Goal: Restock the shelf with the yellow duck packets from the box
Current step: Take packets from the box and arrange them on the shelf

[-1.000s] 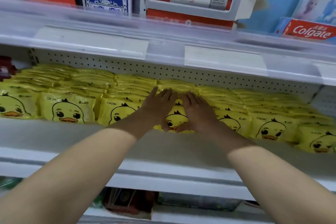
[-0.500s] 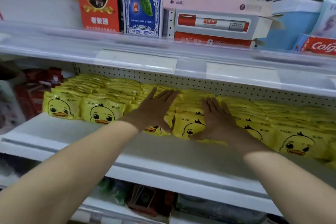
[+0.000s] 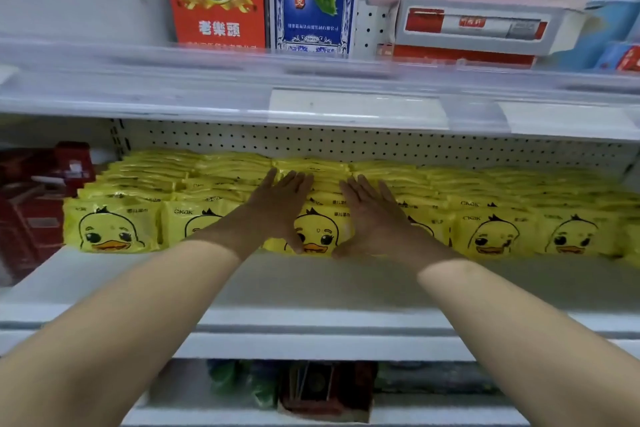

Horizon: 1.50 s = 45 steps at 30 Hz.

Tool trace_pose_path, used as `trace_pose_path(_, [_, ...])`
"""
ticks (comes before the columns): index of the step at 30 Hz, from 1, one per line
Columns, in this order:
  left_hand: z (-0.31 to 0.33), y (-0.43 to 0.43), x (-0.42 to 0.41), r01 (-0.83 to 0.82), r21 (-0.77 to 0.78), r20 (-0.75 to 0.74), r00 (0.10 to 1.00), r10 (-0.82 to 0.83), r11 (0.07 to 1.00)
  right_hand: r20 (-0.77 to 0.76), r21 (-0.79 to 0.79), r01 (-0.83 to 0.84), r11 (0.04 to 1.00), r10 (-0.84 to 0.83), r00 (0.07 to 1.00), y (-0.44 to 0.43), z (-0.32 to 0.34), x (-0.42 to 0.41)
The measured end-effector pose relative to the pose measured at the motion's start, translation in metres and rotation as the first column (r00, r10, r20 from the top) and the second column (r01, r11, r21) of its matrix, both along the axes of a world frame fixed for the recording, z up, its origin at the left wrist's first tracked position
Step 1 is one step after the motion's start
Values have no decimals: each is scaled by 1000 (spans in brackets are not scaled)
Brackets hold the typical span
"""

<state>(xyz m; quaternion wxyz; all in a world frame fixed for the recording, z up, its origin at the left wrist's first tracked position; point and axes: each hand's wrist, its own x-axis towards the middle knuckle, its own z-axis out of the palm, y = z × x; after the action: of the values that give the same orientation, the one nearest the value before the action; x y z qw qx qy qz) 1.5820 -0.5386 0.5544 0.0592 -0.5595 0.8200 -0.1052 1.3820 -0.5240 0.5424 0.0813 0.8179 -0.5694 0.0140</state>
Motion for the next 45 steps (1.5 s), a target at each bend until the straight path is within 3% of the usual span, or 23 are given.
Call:
trace_pose_path(7, [-4, -14, 0, 27, -26, 34, 999, -26, 999, -169, -67, 28, 997, -39, 985, -10, 2, 16])
trace_pose_path(21, [-4, -16, 1, 60, -82, 43, 997, -56, 995, -209, -31, 47, 998, -52, 976, -14, 8, 24])
trace_pose_path(26, [20, -7, 44, 159, -36, -127, 979, -162, 987, -130, 91, 78, 993, -66, 989, -7, 23, 27])
trace_pose_path(30, [41, -5, 115, 70, -8, -212, 975, -70, 997, 13, 69, 21, 997, -22, 1000, -3, 33, 52])
trace_pose_path(36, [26, 11, 163, -11, 122, -111, 993, 25, 992, 108, 27, -165, 986, 161, 981, 5, 18, 119])
trace_pose_path(45, [1, 6, 172, -14, 60, -48, 999, 17, 998, 16, 38, -178, 983, 178, 984, -8, 0, 163])
